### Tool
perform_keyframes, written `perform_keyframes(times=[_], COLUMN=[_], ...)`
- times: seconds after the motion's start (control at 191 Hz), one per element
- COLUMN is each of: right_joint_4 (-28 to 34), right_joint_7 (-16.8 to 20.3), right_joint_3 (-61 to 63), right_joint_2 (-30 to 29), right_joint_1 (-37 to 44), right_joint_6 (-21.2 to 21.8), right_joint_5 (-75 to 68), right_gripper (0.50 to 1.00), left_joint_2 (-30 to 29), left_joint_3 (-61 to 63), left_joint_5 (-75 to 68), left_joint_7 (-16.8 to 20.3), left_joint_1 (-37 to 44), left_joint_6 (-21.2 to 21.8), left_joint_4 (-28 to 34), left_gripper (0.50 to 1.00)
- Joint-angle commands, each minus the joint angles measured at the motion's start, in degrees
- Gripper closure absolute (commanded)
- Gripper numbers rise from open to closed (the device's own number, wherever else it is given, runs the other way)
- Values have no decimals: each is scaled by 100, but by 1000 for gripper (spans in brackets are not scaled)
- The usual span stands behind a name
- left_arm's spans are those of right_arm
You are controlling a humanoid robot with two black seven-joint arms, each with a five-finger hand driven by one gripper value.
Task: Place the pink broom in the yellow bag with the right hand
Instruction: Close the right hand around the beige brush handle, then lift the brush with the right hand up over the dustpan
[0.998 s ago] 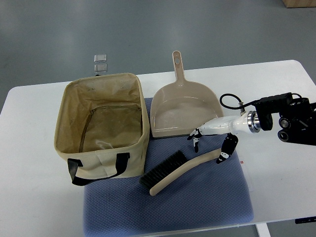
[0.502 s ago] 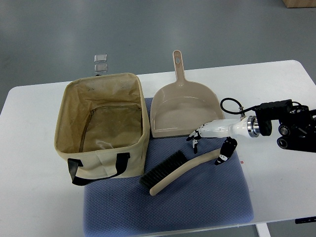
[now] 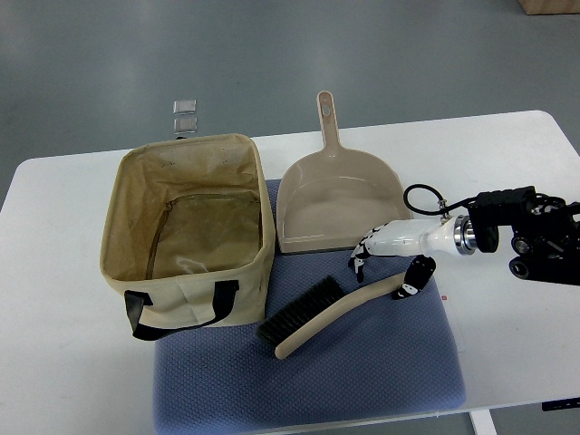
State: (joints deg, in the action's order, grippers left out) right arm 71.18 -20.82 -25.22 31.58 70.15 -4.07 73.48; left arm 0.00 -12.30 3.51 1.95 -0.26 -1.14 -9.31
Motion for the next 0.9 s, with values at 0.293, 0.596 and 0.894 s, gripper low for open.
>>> perform_keyframes(times=[0.293, 0.596, 0.894], right_joint_4=[9, 53, 396], right_joint_7=[-80, -396, -739], right_joint_3=[26, 34, 553], right_joint_2=[85, 296, 893], right_joint_1=[16, 34, 60], right_joint_6=[-6, -58, 29], right_joint_5=[105, 70, 35], right_gripper=[979, 1000, 1000], left_joint_2=[0, 0, 0], left_joint_3=[0, 0, 0], left_joint_5=[0, 0, 0], left_joint_7=[-1, -1, -1], left_joint_1=[0, 0, 0], left_joint_6=[0, 0, 0], left_joint_4=[0, 0, 0], left_gripper=[500, 500, 500])
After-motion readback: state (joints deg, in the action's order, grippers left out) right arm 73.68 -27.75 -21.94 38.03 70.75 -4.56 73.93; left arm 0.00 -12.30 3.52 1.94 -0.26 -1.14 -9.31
